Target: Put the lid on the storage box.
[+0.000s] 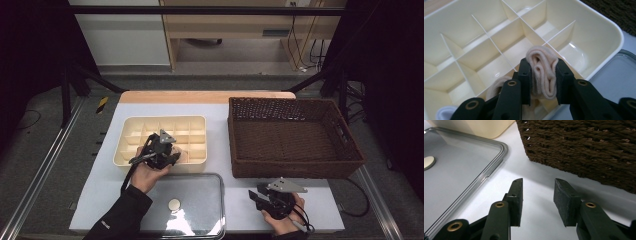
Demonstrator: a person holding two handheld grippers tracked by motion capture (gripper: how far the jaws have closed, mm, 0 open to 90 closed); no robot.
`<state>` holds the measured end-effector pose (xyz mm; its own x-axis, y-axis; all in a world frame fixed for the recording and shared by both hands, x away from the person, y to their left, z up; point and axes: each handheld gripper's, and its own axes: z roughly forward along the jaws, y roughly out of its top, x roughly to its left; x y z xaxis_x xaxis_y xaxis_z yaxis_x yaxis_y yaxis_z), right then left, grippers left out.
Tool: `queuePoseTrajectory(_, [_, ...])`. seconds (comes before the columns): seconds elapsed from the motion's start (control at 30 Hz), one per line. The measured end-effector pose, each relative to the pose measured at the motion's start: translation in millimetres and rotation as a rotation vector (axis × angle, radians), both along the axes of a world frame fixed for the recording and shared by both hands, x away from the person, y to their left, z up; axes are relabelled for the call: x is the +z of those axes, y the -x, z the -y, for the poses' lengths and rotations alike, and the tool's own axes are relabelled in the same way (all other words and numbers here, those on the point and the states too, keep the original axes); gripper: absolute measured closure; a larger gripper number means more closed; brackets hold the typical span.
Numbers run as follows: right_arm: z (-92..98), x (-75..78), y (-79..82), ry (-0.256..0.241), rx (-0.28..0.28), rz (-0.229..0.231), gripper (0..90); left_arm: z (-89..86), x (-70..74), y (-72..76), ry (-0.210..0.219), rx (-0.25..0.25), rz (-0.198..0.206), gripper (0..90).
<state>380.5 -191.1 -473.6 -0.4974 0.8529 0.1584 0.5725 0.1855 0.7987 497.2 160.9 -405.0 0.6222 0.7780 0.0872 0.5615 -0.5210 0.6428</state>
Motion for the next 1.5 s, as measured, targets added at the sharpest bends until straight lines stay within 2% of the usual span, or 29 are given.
queuePoseTrajectory(0.1, [-1.6,-1.2,-0.7,0.004,0.006,-0.006,59.8,3.4,-5.9,-3.5,-0.001,0.003,-0.007,69.2])
queuePoseTrajectory(0.17, [-3.1,-2.1,-1.0,0.006,0.012,-0.011,59.0,1.8,-6.0,-5.0,0.022,0.0,-0.015,66.7])
queuePoseTrajectory(0.27, [-3.6,-2.7,-1.3,0.011,0.014,-0.016,57.6,-4.1,-3.3,-5.2,0.077,-0.014,-0.016,57.4])
queuePoseTrajectory(0.37, [-3.0,-2.6,-1.4,0.01,0.013,-0.013,57.4,-7.8,-0.4,-2.3,0.118,-0.017,0.019,54.3])
queuePoseTrajectory(0.43, [-2.6,-2.1,-1.3,0.008,0.01,-0.012,57.4,-8.0,-0.2,-0.4,0.134,-0.016,0.041,60.7])
queuePoseTrajectory(0.53, [-2.1,-1.8,-1.4,0.008,0.01,-0.007,59.0,-4.9,-3.0,0.5,0.119,-0.028,0.059,69.2])
queuePoseTrajectory(0.6, [-2.3,-1.8,-1.4,0.014,0.014,0.001,60.6,-1.5,-5.9,0.4,0.105,-0.036,0.06,71.3])
queuePoseTrajectory(0.8, [-3.0,-0.8,-1.4,0.015,0.018,0.015,63.4,7.5,-17.6,-1.9,0.07,-0.049,0.043,72.8])
queuePoseTrajectory(0.9, [-4.3,-0.8,-1.5,0.009,0.021,0.008,63.6,9.8,-20.5,-3.1,0.047,-0.047,0.03,72.8])
queuePoseTrajectory(1.0, [-6.8,-1.0,-1.8,0.005,0.032,0.014,63.2,9.5,-20.6,-3.7,0.052,-0.047,0.025,72.6])
queuePoseTrajectory(1.1, [-8.8,-1.8,-2.3,-0.004,0.043,0.025,61.6,7.3,-20.7,-4.0,0.077,-0.04,0.017,71.1])
queuePoseTrajectory(1.17, [-10.1,-2.2,-2.5,-0.014,0.048,0.033,60.6,5.3,-19.6,-3.1,0.085,-0.041,0.029,68.2])
queuePoseTrajectory(1.23, [-11.0,-2.7,-3.1,-0.031,0.044,0.031,60.1,1.7,-16.8,-0.5,0.112,-0.036,0.04,64.5])
queuePoseTrajectory(1.3, [-12.0,-3.2,-3.4,-0.044,0.038,0.033,59.1,-2.8,-12.2,3.3,0.134,-0.037,0.058,61.5])
queuePoseTrajectory(1.5, [-15.5,-0.8,-4.6,-0.042,0.018,0.047,51.8,-17.3,3.8,19.7,0.223,-0.05,0.119,53.7])
